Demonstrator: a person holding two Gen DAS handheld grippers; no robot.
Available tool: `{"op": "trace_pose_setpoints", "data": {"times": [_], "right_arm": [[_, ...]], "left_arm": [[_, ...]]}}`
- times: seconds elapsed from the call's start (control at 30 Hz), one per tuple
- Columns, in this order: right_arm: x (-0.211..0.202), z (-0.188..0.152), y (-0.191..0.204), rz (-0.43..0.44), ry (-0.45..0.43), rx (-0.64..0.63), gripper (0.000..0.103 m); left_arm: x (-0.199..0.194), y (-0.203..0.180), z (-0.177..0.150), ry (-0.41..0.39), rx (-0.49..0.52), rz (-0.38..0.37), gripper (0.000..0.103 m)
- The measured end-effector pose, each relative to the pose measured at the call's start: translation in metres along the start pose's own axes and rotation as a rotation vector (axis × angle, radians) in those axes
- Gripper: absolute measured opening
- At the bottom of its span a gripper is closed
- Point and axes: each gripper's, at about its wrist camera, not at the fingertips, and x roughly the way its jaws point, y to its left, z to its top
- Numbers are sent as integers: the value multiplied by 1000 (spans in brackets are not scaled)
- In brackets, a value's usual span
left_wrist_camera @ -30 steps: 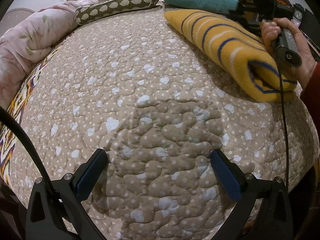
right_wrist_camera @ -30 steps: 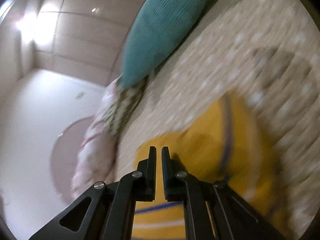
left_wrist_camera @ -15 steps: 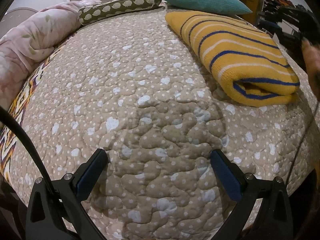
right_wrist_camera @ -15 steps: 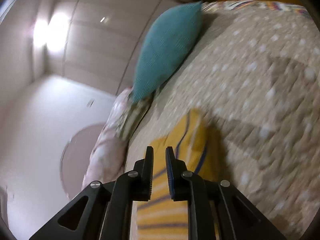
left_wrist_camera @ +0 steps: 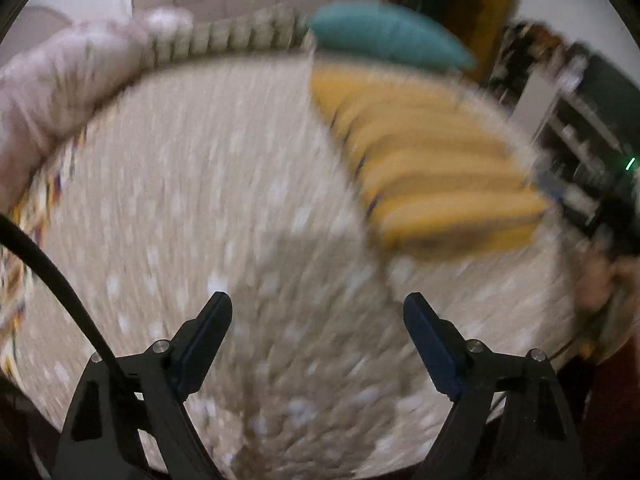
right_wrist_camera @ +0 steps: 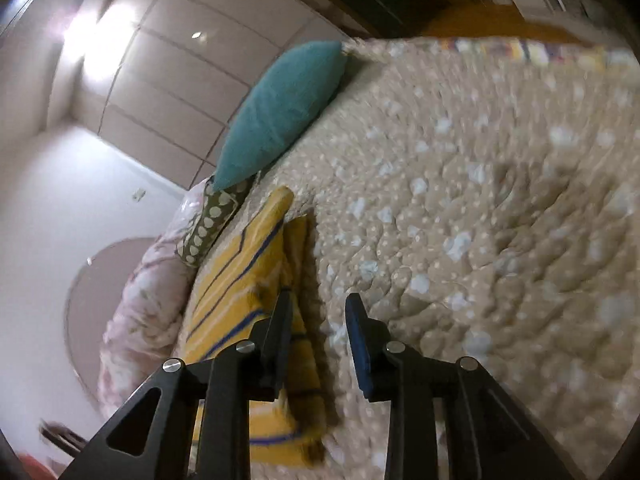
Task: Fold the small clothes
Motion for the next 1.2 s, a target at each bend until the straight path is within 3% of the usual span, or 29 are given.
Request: {"op": "trace_pose_setpoints", "data": {"times": [0.1,0.23,0.3,0.37,0.43,0.57,0.7,0.77,0.93,1.03,1.2], "right_arm": [[-15,-2,2,-12,-14,-99,31],[-7,-10,-10,-33,3,-130,31],[-2,-12,-23,-44,7,-93,31],[-2,-10,-38,0,15,-24,30],[-5,-7,-52,55,3,37,30],[-7,-7,-58,93,-4,60,29],[-5,-9,-50,59,-7,30,30],[-5,-10,-51,61,-9,36,30],[-8,-11,-54,81,-13,47,30],[-10,-13,-56,86,-19,49,30],[-15,-19,-43,11,-26,-22,36]], "left_arm": [[-11,-16,38,-75,28,-15,92],[28,-29,84,-58,5,-95,92],[62,-36,93,-10,27,-66,92],[92,-39,85,86,53,15,76],[106,-37,64,146,67,3,76],[79,-30,43,115,78,6,74],[39,-44,52,0,103,-43,75],[41,-52,59,-21,122,-36,79],[77,-55,47,99,83,10,80],[61,-53,28,82,83,-11,80],[39,-31,14,63,30,-26,80]]}}
